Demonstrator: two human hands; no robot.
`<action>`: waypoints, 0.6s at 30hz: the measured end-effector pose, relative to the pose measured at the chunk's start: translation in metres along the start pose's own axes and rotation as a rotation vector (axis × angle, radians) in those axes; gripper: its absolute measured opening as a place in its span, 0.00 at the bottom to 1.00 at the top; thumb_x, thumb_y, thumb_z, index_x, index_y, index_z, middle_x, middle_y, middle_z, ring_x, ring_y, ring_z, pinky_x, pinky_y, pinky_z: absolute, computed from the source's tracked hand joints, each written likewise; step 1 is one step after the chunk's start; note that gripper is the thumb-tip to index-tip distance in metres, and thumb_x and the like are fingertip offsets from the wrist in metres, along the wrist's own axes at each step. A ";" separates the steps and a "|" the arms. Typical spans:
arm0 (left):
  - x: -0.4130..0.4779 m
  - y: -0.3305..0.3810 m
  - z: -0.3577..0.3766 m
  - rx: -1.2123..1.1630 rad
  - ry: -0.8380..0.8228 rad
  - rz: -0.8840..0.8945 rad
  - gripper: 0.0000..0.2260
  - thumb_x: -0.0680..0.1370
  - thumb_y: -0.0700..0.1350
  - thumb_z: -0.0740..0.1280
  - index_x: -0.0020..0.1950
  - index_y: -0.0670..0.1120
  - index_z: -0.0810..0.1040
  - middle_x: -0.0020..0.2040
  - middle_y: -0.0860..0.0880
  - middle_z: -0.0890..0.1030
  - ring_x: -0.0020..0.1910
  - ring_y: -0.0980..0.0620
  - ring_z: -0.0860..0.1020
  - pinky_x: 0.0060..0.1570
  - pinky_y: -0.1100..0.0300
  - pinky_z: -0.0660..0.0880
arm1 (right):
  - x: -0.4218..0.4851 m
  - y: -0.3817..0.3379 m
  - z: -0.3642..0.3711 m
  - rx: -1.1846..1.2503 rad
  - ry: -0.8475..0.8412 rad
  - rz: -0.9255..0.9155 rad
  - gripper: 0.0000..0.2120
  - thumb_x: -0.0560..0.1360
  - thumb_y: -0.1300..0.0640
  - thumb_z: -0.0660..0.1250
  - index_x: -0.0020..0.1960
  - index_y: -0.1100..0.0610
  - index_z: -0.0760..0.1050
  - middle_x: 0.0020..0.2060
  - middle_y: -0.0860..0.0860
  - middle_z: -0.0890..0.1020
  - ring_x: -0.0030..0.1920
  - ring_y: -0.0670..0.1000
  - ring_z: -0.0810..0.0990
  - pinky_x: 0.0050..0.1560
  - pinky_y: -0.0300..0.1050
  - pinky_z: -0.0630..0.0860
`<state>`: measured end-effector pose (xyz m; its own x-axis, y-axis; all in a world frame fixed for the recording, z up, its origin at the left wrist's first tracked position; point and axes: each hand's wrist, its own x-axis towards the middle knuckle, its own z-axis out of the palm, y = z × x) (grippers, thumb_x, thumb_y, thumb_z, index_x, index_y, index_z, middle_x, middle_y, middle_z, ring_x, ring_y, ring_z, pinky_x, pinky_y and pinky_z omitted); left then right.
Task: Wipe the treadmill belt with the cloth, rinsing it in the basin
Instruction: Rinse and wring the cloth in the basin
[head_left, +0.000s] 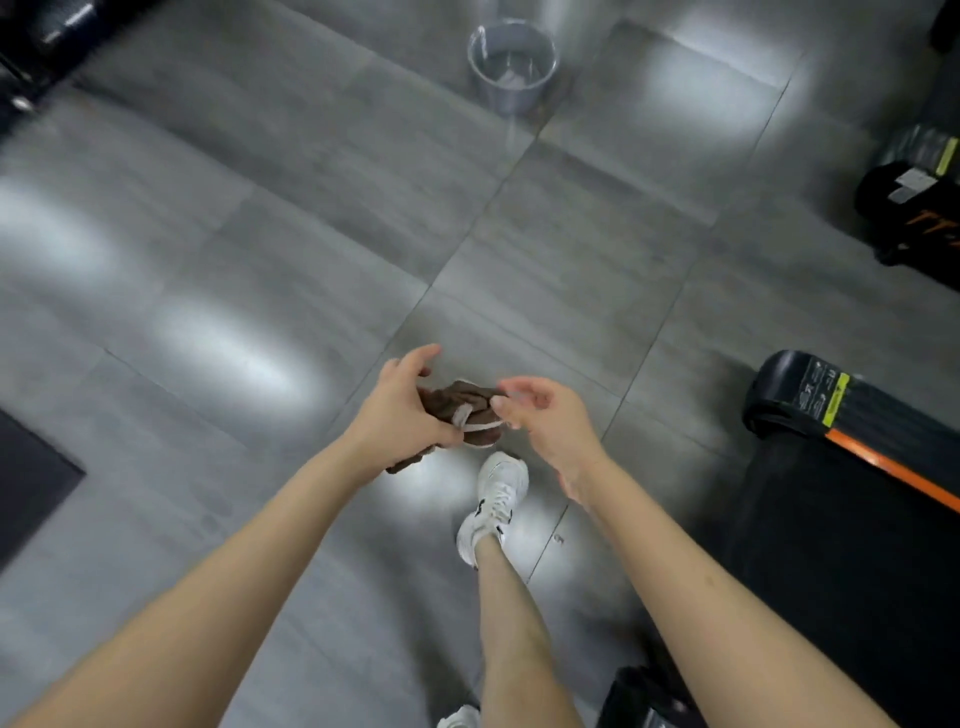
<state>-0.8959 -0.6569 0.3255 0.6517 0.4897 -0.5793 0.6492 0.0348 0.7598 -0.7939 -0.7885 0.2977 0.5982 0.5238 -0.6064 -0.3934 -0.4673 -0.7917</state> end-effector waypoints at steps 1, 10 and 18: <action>0.020 0.020 -0.012 -0.021 0.013 -0.025 0.43 0.60 0.35 0.76 0.71 0.53 0.65 0.62 0.50 0.67 0.39 0.56 0.75 0.42 0.45 0.79 | 0.018 -0.021 -0.004 0.004 0.013 0.014 0.06 0.73 0.63 0.70 0.49 0.56 0.78 0.36 0.49 0.78 0.31 0.39 0.75 0.35 0.27 0.69; 0.179 0.160 -0.095 -0.197 0.069 -0.075 0.24 0.58 0.44 0.77 0.52 0.53 0.77 0.56 0.49 0.77 0.48 0.49 0.80 0.48 0.48 0.80 | 0.171 -0.185 -0.038 -0.061 0.168 0.028 0.01 0.73 0.60 0.71 0.44 0.57 0.79 0.35 0.49 0.80 0.36 0.43 0.75 0.38 0.32 0.70; 0.360 0.281 -0.160 -0.278 0.028 -0.034 0.09 0.70 0.38 0.75 0.49 0.44 0.81 0.44 0.45 0.83 0.36 0.55 0.81 0.39 0.64 0.78 | 0.334 -0.315 -0.054 -0.003 0.212 0.024 0.02 0.76 0.60 0.67 0.46 0.58 0.77 0.38 0.50 0.79 0.38 0.44 0.74 0.35 0.27 0.67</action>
<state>-0.5411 -0.3317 0.3778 0.6174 0.5079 -0.6007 0.5355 0.2880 0.7939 -0.4323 -0.5045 0.3482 0.7225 0.3509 -0.5957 -0.4076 -0.4799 -0.7769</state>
